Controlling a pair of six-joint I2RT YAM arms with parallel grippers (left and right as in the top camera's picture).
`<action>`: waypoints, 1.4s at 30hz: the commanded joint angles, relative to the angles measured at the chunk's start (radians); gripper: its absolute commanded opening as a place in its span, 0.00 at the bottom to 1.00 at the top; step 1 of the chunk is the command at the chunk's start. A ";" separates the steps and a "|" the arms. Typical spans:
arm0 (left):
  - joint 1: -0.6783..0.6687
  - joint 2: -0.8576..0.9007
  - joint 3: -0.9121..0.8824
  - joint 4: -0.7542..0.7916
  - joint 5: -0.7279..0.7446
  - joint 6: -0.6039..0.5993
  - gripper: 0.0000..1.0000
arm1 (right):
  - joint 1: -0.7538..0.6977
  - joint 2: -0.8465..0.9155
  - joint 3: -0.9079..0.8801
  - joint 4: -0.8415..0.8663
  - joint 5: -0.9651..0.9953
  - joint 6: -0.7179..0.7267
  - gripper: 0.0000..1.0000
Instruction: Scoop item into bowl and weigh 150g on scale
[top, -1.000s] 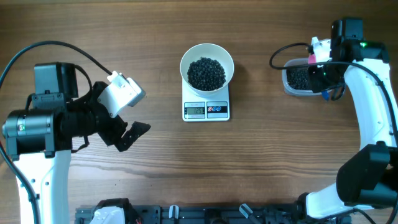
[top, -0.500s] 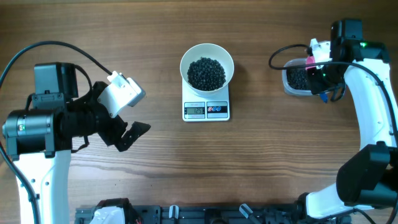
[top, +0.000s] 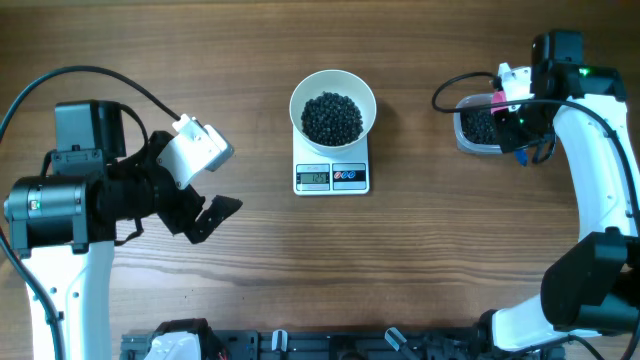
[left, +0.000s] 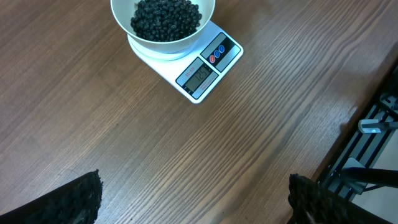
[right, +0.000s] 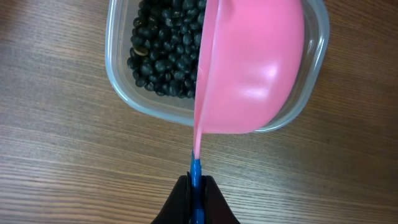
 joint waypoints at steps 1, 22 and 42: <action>-0.004 0.003 -0.005 0.000 -0.002 -0.010 1.00 | 0.002 0.011 0.002 0.008 -0.002 -0.017 0.04; -0.004 0.003 -0.005 0.000 -0.002 -0.010 1.00 | 0.000 0.011 0.002 -0.069 0.124 -0.095 0.04; -0.004 0.003 -0.005 0.000 -0.002 -0.010 1.00 | 0.000 0.011 0.002 -0.032 0.132 -0.145 0.05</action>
